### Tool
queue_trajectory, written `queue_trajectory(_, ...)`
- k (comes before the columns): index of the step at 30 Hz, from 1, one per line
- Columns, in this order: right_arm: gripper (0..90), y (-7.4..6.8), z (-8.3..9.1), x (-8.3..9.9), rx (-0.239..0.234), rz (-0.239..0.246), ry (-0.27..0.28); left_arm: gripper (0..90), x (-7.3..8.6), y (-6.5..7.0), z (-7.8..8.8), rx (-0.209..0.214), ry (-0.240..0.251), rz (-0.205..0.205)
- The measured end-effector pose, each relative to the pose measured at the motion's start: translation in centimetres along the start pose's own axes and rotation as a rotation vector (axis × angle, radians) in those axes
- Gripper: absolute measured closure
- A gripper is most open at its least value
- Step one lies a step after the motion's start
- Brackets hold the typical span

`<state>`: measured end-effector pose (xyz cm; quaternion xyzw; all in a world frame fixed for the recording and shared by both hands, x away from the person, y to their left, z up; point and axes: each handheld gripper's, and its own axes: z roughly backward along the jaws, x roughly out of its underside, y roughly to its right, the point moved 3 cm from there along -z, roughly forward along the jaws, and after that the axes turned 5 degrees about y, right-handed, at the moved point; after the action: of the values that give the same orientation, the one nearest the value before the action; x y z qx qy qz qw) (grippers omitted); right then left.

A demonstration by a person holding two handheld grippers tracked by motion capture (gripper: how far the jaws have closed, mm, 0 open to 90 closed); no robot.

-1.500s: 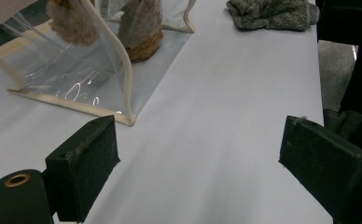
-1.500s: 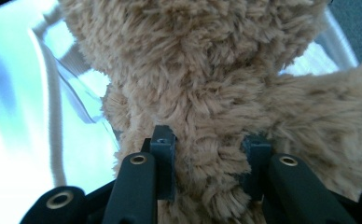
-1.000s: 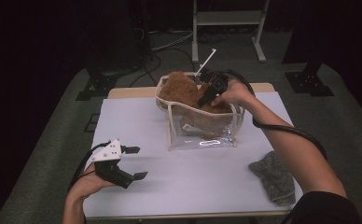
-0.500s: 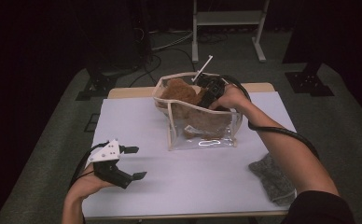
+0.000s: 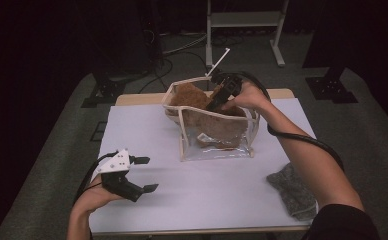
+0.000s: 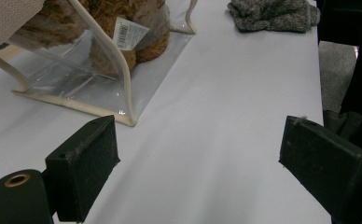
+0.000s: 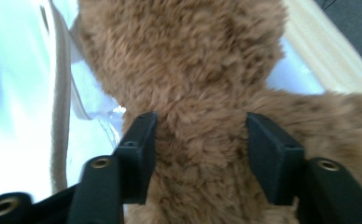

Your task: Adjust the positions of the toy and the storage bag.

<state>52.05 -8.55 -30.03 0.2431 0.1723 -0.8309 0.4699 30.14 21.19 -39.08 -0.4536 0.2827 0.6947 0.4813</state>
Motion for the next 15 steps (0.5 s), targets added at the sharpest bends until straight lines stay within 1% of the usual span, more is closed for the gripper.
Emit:
queue_trajectory(1,51.9,0.0,0.0,-0.1,0.005,-0.002,0.006,10.4,0.0,0.0,0.0,0.0,0.001,0.0)
queue_trajectory(3,59.7,-0.1,-0.4,0.0,0.006,0.004,-0.026,10.4,0.0,0.0,0.0,0.0,0.002,0.001)
queue_trajectory(5,65.1,-0.3,-1.2,0.3,0.028,0.032,-0.051,10.4,0.1,0.0,0.1,-0.001,0.0,0.001)
queue_trajectory(7,67.8,-0.4,-1.7,0.5,0.049,0.041,-0.071,10.4,0.1,0.0,0.2,-0.002,-0.002,-0.001)
queue_trajectory(9,69.9,-0.4,-2.3,0.8,0.05,0.05,-0.081,10.4,0.1,0.1,0.2,-0.003,0.002,0.006)
queue_trajectory(12,71.1,-0.4,-2.9,1.3,0.039,0.045,-0.085,10.4,0.2,0.0,0.3,-0.005,0.001,0.004)
queue_trajectory(13,71.4,-0.3,-3.0,1.6,0.033,0.036,-0.083,10.4,0.2,0.0,0.4,-0.005,-0.002,0.003)
queue_trajectory(15,71.9,-0.1,-3.2,2.1,0.019,0.022,-0.062,10.4,0.2,0.0,0.4,-0.006,0.0,0.005)
